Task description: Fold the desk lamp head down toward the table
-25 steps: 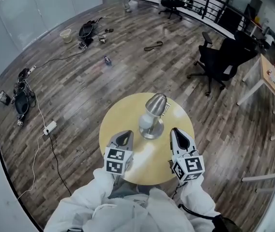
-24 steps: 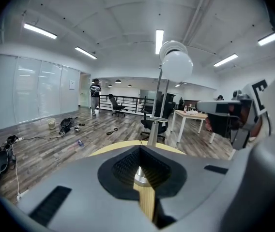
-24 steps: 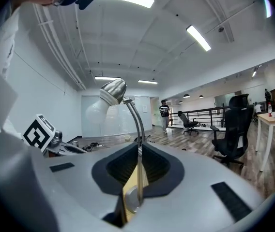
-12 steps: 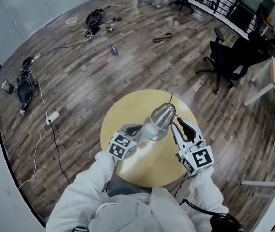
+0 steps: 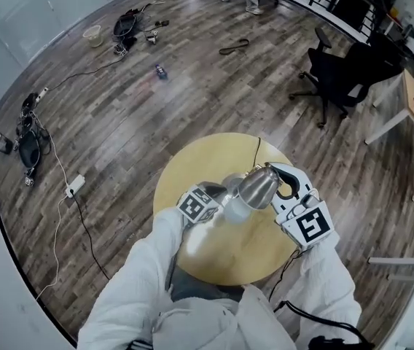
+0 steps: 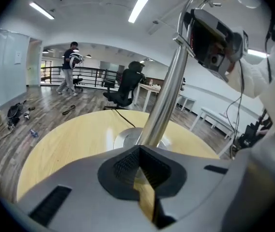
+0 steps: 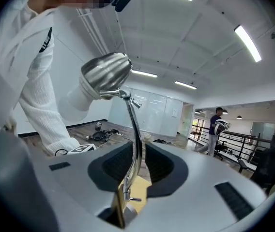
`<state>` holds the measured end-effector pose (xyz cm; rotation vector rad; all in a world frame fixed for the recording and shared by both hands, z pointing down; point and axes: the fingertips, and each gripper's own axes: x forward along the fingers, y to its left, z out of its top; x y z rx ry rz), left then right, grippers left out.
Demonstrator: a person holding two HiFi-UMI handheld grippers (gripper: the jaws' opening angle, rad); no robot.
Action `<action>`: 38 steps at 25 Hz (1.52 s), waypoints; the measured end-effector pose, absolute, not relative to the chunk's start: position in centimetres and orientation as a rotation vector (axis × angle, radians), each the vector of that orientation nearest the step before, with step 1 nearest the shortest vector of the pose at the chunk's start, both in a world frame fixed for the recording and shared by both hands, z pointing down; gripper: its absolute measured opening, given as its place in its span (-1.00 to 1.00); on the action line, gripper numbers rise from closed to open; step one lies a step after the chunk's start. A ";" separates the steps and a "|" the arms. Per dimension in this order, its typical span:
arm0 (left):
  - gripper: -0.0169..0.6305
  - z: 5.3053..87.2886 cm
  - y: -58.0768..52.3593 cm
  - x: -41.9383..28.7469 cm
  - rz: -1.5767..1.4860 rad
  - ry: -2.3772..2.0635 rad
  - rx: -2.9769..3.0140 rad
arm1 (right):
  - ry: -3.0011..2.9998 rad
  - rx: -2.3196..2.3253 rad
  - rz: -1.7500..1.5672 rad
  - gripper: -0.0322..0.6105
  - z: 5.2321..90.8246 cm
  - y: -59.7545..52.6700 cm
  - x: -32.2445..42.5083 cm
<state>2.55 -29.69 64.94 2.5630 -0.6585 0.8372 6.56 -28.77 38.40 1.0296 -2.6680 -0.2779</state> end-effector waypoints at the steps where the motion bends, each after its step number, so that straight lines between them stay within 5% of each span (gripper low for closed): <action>1: -0.95 65.5 -29.5 2.5 0.874 -0.620 2.574 | -2.669 1.009 -0.311 -0.63 38.4 -28.7 6.1; 17: -0.95 69.1 -30.2 2.4 1.018 -0.436 2.588 | -2.491 0.871 -0.591 -0.75 41.1 -25.0 3.1; 38: -0.95 68.3 -30.2 2.9 0.961 -0.445 2.574 | -2.336 0.847 -0.953 -0.59 44.7 -22.6 1.4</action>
